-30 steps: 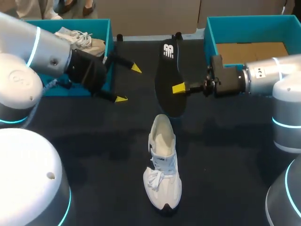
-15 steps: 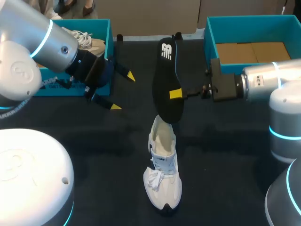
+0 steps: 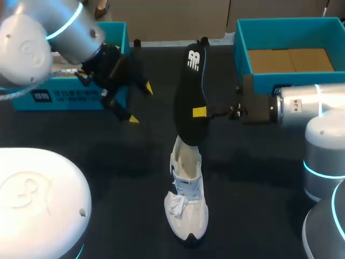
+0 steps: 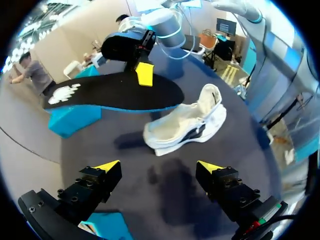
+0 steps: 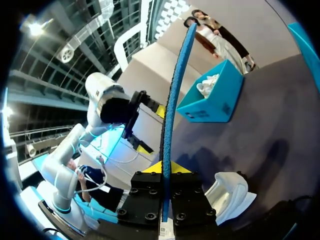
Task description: Take the shoe out of the shoebox, open the shoe tongue, remove and reinsert the insole, then place the shoe into the shoebox
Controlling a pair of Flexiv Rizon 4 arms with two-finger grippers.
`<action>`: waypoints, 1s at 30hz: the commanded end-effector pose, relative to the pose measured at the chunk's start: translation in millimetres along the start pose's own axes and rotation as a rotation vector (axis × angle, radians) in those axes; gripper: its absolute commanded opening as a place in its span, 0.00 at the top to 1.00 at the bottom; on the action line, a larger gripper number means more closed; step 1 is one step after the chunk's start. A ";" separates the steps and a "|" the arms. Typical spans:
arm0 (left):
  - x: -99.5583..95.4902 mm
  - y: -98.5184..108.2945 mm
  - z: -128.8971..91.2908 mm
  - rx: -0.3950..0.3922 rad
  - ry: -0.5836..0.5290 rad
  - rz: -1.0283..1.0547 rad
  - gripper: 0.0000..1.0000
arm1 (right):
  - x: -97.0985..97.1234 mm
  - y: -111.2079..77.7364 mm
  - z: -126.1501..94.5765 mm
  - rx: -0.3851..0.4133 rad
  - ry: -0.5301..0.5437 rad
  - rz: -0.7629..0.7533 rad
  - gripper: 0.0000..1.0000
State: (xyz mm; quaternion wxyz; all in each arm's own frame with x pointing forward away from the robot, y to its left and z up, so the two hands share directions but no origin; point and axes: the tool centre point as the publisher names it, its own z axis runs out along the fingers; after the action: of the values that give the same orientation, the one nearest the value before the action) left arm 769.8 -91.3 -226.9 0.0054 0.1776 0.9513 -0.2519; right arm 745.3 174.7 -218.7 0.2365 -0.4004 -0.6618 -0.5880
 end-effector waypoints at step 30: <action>44.0 11.9 106.5 -0.093 0.149 -0.157 0.00 | -31.7 -26.8 11.7 -0.056 0.111 -0.130 1.00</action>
State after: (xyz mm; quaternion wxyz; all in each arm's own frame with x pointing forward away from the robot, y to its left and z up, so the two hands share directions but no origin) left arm 733.0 -112.0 -313.0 -0.0976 0.1273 0.9654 -0.2057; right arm 739.7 175.0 -252.1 0.2161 -0.3400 -0.6623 -0.6317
